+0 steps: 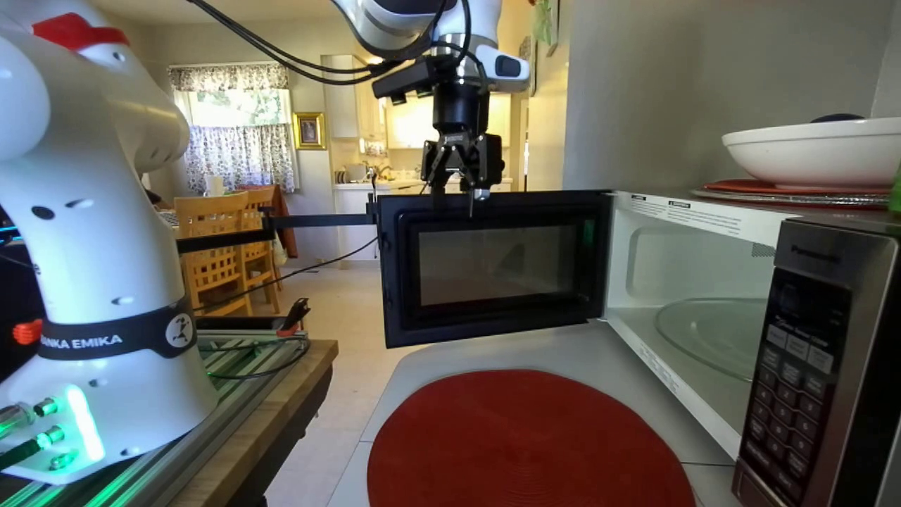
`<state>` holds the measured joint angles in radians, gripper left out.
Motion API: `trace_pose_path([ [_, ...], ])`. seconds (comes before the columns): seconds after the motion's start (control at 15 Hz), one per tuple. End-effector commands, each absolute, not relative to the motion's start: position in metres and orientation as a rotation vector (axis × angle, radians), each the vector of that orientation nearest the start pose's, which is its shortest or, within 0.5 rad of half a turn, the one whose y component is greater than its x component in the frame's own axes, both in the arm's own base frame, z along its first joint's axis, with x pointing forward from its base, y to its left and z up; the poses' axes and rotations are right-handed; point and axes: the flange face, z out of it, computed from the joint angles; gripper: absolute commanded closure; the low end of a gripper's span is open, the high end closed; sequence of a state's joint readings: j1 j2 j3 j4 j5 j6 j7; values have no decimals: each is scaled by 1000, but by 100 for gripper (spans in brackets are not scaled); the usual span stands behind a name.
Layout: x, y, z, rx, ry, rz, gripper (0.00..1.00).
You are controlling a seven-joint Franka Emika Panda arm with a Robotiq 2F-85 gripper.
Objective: Open the microwave door
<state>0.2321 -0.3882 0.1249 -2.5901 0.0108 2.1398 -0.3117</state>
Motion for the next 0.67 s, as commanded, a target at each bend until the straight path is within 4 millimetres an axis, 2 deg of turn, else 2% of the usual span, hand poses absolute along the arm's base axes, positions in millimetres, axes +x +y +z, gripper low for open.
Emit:
trace_pose_path([
  [0.0,378,114,391,-3209,-1026,75,0],
  [0.2,385,91,394,-3335,-870,57,0],
  [0.33,390,81,392,-3322,-715,81,0],
  [0.4,388,85,391,-3301,-828,66,0],
  [0.6,388,84,391,-3303,-820,64,0],
])
